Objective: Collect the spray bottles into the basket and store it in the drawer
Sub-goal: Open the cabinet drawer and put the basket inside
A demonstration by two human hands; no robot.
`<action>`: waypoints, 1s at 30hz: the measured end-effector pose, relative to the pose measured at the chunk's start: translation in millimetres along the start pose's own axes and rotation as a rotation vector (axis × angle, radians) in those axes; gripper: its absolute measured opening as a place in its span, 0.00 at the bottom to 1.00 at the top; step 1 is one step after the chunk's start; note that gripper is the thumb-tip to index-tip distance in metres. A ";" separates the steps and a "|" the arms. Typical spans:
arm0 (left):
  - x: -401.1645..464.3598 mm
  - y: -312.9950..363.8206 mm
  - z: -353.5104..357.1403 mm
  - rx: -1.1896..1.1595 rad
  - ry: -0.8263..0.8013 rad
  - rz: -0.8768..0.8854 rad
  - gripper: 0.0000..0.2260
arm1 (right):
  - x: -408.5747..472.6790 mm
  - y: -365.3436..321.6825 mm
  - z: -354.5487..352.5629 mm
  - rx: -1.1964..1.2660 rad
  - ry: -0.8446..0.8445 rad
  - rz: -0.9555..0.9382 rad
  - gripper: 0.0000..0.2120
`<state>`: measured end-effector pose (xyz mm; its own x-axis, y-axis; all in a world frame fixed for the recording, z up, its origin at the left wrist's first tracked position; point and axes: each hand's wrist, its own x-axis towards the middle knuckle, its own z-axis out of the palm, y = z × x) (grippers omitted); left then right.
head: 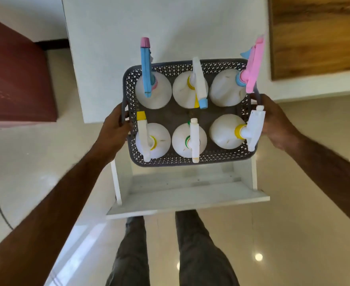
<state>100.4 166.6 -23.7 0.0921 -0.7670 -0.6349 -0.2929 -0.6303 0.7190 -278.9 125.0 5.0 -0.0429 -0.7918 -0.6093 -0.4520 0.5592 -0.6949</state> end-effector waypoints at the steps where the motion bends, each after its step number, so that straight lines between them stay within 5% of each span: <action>1: -15.2 -8.9 0.2 -0.005 -0.004 -0.009 0.23 | -14.1 1.6 3.6 0.026 -0.007 0.014 0.15; 13: -71.3 -133.2 12.7 0.047 -0.010 -0.087 0.29 | -75.5 104.6 69.5 0.092 -0.082 0.182 0.22; 30: 47.3 -258.5 79.7 0.120 -0.012 -0.064 0.25 | 43.3 231.2 139.8 0.043 -0.103 0.216 0.23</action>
<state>104.5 302.9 -262.2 0.1032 -0.7237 -0.6824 -0.3989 -0.6586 0.6381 -260.7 254.3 -235.5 -0.0423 -0.6244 -0.7800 -0.4036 0.7248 -0.5583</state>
